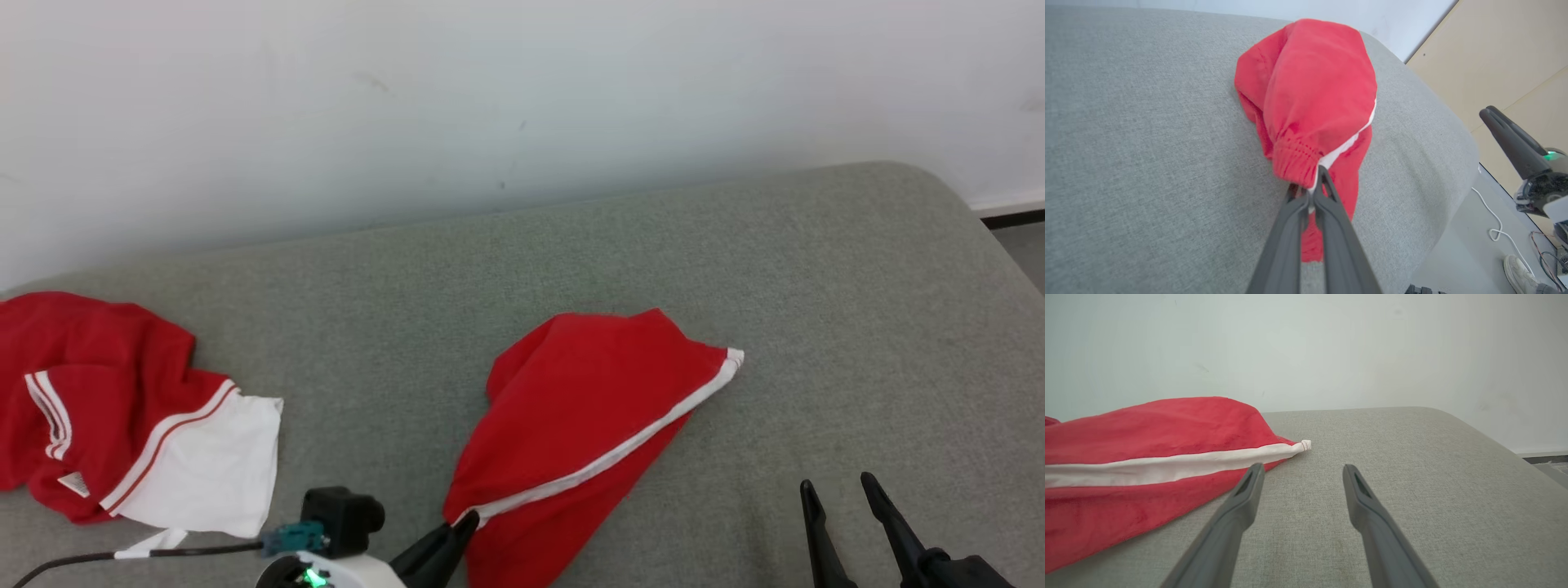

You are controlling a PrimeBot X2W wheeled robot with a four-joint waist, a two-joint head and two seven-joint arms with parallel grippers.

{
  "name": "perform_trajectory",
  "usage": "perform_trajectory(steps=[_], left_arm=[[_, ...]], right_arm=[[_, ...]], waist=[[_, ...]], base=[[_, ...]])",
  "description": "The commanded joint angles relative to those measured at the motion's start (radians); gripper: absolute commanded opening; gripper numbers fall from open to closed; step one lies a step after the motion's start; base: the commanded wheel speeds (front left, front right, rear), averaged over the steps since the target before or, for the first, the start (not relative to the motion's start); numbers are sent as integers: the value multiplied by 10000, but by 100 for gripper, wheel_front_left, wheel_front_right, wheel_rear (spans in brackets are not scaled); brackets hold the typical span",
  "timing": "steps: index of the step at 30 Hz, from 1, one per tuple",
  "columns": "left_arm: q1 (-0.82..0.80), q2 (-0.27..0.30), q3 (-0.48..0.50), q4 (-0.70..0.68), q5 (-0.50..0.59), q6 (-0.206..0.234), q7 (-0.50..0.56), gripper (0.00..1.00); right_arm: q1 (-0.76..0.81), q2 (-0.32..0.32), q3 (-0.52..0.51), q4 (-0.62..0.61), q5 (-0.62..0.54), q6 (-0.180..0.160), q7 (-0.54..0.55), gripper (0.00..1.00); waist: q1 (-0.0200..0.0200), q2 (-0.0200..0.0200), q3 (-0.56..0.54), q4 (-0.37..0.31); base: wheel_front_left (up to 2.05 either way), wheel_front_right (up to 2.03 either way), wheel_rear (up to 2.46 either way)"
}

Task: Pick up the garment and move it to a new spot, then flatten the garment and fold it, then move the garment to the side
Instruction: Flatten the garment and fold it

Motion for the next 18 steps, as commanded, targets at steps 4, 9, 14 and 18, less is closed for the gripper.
perform_trajectory(steps=[4, 9, 14, 18], left_arm=[[519, 687, -205, -409, 65, -32, 336, 0], [1068, 1081, -713, -546, 219, -177, 621, 0], [1525, 1014, -1178, -649, -71, -594, 835, 0], [1575, 1058, -1216, -600, -260, -774, 826, 0]], right_arm=[[175, -92, 48, 63, -82, 1, 6, 100], [240, -182, 36, 38, -65, 1, 6, 100], [253, -234, 49, 56, -72, 1, 5, 100], [234, -239, 79, 84, -93, 1, 6, 100]], waist=[[0, 0, -314, 360], [0, 0, -359, 534], [0, 0, -365, 650], [0, 0, -364, 696]], base=[[0, 0, 0], [0, 0, 0], [0, 0, 0], [0, 0, 0]])
